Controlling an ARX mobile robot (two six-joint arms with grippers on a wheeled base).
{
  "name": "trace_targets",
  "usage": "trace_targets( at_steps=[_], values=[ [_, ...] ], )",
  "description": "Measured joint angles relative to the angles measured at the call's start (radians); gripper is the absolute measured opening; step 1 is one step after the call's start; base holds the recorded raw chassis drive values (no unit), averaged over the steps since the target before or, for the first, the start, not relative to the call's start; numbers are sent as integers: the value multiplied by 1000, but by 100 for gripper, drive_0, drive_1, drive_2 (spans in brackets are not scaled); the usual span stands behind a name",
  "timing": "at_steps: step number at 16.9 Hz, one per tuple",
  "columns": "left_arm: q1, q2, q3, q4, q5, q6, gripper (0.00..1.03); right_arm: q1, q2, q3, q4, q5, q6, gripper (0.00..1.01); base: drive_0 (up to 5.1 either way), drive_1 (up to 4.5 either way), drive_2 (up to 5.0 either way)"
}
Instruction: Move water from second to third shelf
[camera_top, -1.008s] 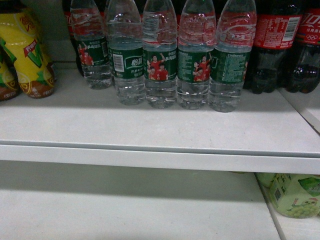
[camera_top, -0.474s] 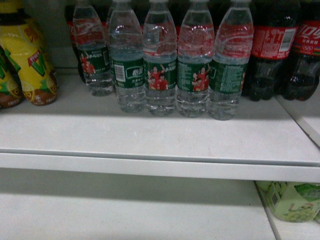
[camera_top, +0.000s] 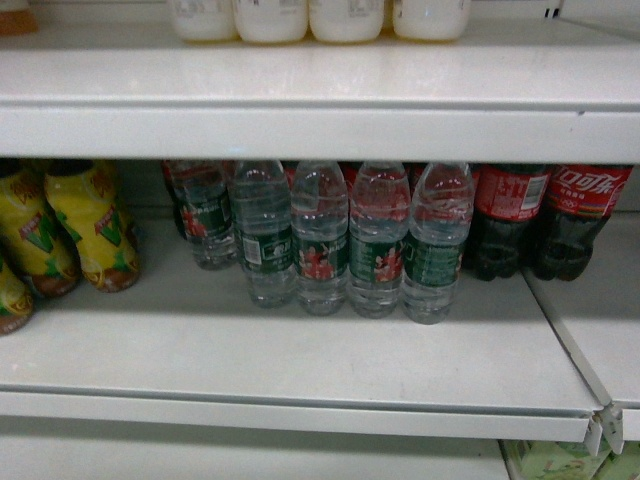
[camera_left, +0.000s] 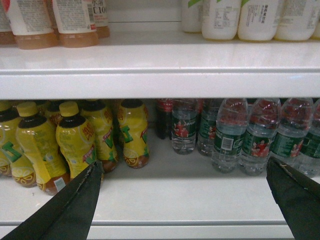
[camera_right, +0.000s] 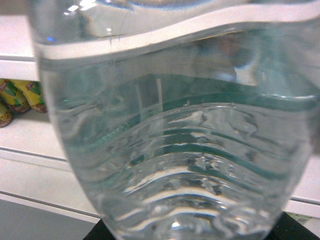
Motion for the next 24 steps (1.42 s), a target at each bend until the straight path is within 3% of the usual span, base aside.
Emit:
trace_targets(
  at_steps=[14, 24],
  values=[
    [0, 0, 0, 2, -1, 0, 98, 0, -4, 1, 3, 0, 0, 39, 0, 0, 0],
    [0, 0, 0, 1, 0, 0, 98, -4, -4, 1, 1, 6, 0, 39, -464, 249, 249]
  ],
)
